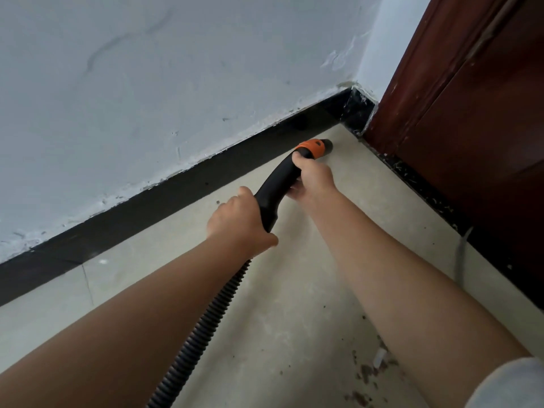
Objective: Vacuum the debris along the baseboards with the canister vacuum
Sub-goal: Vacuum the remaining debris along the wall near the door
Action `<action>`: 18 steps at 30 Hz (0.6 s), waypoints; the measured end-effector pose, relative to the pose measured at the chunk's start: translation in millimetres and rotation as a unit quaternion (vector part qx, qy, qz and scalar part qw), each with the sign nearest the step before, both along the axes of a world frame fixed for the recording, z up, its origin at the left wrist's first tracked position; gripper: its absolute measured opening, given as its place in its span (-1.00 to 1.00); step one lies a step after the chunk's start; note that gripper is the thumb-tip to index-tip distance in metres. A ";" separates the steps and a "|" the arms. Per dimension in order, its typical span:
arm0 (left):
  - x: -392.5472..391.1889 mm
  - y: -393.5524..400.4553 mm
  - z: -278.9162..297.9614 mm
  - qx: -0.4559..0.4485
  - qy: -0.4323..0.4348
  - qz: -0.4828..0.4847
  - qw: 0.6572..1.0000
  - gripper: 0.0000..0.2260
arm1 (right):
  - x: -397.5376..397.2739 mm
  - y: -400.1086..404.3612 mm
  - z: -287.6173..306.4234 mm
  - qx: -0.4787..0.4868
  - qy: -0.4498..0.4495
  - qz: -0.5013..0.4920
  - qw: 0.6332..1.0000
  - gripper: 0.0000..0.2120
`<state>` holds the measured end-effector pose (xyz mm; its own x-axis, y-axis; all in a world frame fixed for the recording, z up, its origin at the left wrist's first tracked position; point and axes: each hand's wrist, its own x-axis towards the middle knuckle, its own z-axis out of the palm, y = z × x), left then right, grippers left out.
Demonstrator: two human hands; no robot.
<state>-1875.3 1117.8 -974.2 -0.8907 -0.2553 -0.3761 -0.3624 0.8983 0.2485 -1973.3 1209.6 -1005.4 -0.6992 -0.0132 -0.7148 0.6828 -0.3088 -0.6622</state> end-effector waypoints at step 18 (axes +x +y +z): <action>20.4 -31.5 -5.3 -0.025 0.012 0.048 0.998 -0.56 | 10.0 -38.8 -11.5 -0.009 0.028 0.059 0.998 -0.61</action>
<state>-1855.0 1086.2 -979.5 -0.8696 -0.3582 -0.3398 -0.4422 0.8712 0.2131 -1963.3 1170.8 -1016.9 -0.7314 -0.1090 -0.6732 0.6765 -0.2407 -0.6960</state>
